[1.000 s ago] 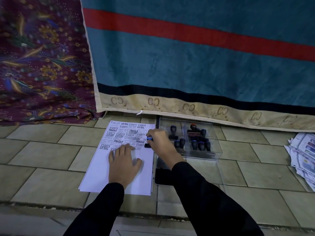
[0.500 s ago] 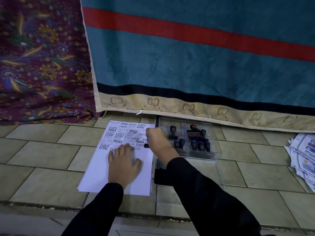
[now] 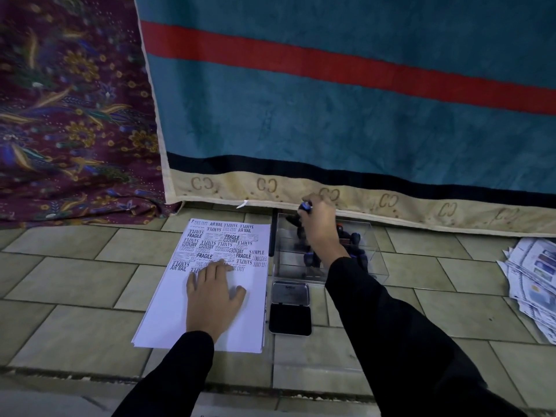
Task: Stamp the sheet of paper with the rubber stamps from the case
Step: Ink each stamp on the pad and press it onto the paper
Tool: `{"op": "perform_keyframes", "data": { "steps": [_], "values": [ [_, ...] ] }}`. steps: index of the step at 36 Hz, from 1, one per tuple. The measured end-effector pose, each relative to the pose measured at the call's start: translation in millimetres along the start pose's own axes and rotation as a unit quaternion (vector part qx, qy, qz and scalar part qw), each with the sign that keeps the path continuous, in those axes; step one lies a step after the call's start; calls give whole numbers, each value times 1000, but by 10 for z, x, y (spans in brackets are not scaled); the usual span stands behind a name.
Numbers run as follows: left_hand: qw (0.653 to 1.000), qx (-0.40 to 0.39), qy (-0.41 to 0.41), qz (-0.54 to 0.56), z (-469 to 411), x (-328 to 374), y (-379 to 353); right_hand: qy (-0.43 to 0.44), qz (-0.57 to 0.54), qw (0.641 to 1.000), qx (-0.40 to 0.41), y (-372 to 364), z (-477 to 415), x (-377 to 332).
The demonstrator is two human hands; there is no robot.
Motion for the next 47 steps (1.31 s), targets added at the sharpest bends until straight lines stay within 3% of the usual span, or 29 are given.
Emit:
{"op": "perform_keyframes", "data": {
  "steps": [3,29,37,47],
  "values": [
    [1000,-5,3,-4,-1,-2,3,-32,2,999,-28,-75,9,146],
    [1000,27,-1,7,-3,-2,5,-20,124,974,-189,-604,-31,214],
    [1000,20,-2,15,11,18,47,-23,53,989,-139,-540,-45,242],
    [1000,-4,-5,5,-7,18,41,78,-20,996,-48,-114,66,-41]
  ]
}}
Point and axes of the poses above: each hand's wrist, its own z-axis away from the middle knuckle, its own y-axis out of the back of the hand, x = y × z, the point moved 5 cm from there along -z, towards the middle knuckle, and after that the axes turned 5 degrees about -z, right-handed, at the moved point
